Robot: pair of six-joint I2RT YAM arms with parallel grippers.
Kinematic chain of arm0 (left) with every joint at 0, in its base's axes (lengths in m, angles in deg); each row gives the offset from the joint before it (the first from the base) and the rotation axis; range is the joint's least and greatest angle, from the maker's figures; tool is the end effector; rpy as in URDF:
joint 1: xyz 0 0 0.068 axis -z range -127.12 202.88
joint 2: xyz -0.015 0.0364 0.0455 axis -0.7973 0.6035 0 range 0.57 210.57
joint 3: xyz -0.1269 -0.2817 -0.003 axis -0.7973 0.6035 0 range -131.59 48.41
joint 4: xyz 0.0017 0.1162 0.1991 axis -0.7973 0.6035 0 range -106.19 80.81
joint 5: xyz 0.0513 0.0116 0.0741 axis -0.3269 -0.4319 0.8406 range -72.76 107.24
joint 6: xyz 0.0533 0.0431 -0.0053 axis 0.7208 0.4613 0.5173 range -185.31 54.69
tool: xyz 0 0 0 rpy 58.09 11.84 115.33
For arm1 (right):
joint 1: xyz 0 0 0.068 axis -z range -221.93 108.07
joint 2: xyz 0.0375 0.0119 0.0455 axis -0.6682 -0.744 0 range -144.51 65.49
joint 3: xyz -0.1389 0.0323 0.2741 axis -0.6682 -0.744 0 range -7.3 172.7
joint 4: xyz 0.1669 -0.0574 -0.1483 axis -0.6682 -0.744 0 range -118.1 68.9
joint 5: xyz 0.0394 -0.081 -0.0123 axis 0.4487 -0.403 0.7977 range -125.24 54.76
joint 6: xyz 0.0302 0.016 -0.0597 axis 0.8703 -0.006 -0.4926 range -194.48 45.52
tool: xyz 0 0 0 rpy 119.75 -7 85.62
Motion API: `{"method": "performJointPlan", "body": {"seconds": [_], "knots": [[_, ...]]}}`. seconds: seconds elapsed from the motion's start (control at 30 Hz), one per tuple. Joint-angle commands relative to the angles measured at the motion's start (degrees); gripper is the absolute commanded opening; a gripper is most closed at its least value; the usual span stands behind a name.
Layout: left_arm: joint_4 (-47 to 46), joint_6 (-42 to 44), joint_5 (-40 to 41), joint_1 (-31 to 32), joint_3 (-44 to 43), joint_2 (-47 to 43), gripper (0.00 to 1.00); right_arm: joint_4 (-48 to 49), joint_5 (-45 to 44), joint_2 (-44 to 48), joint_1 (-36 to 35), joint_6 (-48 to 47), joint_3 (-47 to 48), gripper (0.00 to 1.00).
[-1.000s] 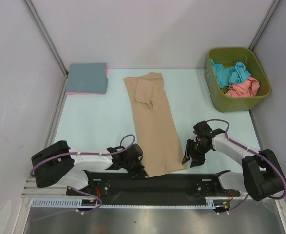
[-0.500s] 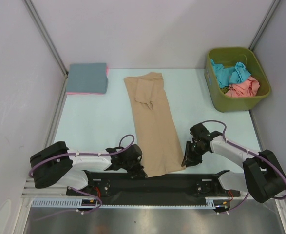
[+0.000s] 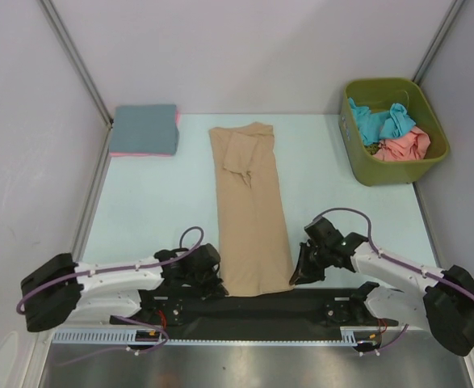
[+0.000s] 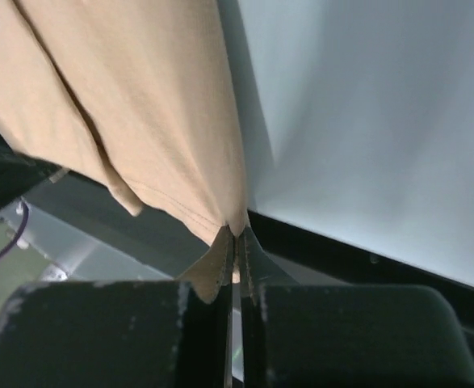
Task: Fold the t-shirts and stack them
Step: Fold the tshirt
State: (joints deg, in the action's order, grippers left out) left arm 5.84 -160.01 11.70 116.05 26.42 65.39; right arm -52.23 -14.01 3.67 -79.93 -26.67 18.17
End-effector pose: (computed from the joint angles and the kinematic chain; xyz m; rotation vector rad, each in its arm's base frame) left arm 0.0596 -0.1299 0.1692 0.7979 -2.9481 0.6967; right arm 0.0916 0.0971 0.1856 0.1447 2.9936 0.8172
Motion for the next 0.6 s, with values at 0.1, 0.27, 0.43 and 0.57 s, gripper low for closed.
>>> {"method": "performJointPlan", "body": {"seconds": [0.1,0.27,0.43,0.57], "knots": [[15.32,-3.39,2.11,0.19,4.77,-14.00,0.01,6.78,-0.22,-1.28,-10.24,11.68,-0.78,0.00],[17.18,-2.52,4.48,0.10,4.25,-19.03,0.00,6.44,-2.16,-2.69,-12.28,11.96,2.73,0.00],[19.72,9.33,5.28,-5.77,-4.25,-10.53,0.00,1.53,-3.57,-6.72,-10.35,7.13,9.58,0.00],[19.90,21.80,5.28,-15.07,-10.33,-5.32,0.00,1.51,-2.87,-8.92,-7.01,4.49,12.58,0.00]]}}
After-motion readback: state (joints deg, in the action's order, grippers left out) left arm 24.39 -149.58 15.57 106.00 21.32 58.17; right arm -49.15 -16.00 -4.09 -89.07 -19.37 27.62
